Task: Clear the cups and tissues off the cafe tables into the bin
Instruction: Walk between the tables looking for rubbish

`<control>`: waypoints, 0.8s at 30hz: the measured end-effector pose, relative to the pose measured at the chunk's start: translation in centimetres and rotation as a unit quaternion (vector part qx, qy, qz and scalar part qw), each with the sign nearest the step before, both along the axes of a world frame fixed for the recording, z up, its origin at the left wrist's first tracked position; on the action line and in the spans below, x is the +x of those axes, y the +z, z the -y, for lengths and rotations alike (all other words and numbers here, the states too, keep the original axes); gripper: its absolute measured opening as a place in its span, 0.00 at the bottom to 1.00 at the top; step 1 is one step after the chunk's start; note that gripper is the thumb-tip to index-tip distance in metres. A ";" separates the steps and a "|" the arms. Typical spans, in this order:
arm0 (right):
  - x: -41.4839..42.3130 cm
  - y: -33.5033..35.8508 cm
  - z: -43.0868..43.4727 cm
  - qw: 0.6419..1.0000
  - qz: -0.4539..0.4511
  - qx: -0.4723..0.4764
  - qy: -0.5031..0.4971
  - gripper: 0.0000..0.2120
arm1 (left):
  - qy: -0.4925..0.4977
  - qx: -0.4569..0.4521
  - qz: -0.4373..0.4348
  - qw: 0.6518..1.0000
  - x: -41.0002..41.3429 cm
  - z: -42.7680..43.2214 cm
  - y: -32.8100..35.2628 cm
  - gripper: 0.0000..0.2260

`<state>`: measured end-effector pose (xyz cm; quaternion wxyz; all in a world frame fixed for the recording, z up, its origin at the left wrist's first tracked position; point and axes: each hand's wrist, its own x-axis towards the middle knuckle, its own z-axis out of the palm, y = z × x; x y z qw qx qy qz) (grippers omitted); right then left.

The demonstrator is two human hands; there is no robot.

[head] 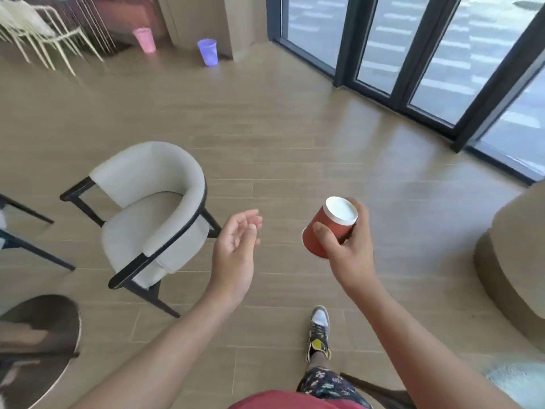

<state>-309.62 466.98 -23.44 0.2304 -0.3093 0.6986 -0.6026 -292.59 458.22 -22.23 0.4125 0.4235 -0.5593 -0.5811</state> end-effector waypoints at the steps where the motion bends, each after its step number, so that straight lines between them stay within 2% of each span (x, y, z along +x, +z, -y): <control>1: -1.6 -0.2 1.9 1.000 -0.001 -0.001 0.006 0.30 | 0.008 -0.006 0.002 1.000 -1.5 1.7 -0.2 0.11; 11: -19.0 1.5 18.3 0.997 -0.019 0.001 0.077 0.26 | 0.056 -0.015 0.014 0.998 -17.6 16.2 0.8 0.12; 18: -24.6 0.9 29.5 0.995 -0.025 0.016 0.098 0.25 | 0.077 -0.014 0.006 0.997 -22.8 26.2 0.5 0.10; 24: -27.6 -0.1 42.4 0.995 -0.031 0.016 0.091 0.24 | 0.103 -0.005 -0.006 0.995 -25.9 38.7 -1.2 0.13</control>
